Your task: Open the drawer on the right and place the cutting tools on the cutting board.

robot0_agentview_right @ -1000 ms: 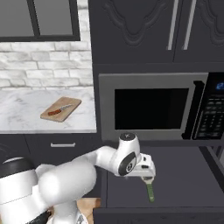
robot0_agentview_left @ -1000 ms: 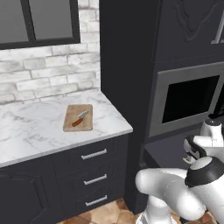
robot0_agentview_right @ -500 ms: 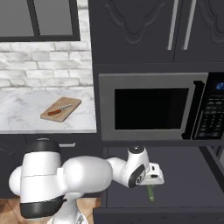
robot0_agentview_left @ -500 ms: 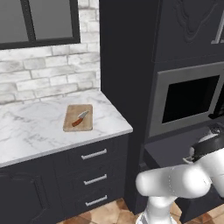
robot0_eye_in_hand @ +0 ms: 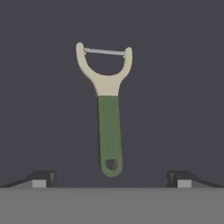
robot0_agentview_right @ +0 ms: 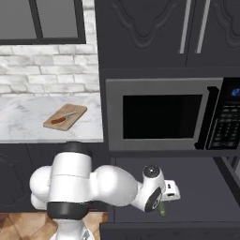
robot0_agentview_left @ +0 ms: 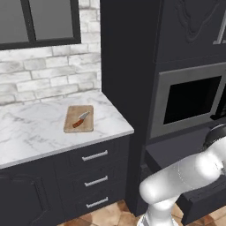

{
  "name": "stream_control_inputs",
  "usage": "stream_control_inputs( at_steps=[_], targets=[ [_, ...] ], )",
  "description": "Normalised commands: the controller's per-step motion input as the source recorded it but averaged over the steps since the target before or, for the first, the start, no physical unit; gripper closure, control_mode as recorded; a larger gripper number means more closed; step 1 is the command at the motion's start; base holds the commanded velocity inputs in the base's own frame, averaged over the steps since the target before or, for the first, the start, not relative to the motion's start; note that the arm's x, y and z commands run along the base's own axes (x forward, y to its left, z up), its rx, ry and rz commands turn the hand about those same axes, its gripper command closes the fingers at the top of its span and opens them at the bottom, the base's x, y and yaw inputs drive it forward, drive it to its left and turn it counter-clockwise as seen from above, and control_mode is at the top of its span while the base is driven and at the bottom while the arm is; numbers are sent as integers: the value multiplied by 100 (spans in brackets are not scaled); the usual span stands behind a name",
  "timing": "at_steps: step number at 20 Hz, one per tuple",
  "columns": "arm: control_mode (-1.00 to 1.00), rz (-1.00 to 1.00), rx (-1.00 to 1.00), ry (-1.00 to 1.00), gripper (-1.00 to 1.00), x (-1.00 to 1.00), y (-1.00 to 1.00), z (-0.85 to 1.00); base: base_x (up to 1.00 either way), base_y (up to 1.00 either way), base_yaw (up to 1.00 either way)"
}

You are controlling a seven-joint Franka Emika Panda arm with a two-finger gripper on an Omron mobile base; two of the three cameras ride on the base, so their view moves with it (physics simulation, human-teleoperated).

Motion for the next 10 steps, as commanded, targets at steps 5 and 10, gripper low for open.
stream_control_inputs(
  at_steps=[5, 10],
  targets=[
    [-100, 0, 1, -5, -100, 14, -7, -16, 0, 0, 0],
    [-100, 0, 0, 0, -100, 0, 6, 0, 0, 0, 0]
  ],
)
